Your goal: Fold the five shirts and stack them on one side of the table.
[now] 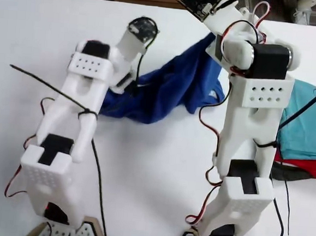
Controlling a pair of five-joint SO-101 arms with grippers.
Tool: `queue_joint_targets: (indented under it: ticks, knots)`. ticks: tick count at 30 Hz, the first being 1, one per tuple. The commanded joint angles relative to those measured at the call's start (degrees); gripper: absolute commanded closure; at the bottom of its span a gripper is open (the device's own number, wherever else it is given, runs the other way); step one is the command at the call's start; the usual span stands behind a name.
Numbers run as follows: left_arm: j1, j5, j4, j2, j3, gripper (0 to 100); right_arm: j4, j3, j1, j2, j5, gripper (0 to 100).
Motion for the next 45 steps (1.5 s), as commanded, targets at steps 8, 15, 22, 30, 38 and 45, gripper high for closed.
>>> queue_joint_targets:
  ticks: [8,15,22,30,38,45]
  knots:
    - [2.2,-17.8,-16.0,-0.5,4.8,68,0.1,3.0,0.0,-3.2,-0.1,97.9]
    - [4.7,-17.7,-17.6,1.9,4.8,68,0.0,3.0,0.0,-3.3,-0.1,97.9]
    - [4.1,-17.7,-21.1,11.7,1.7,68,0.0,2.9,0.0,-3.3,0.0,97.9]
    - [4.1,-17.7,-17.5,17.0,-12.4,74,0.0,2.9,0.1,-3.3,0.0,97.9]
    - [4.1,-17.7,-11.6,17.5,-18.6,74,-0.3,2.9,0.1,-3.1,0.0,97.9]
    - [4.6,-17.7,-13.7,22.4,-19.9,74,-0.4,2.9,0.1,-3.2,0.0,97.9]
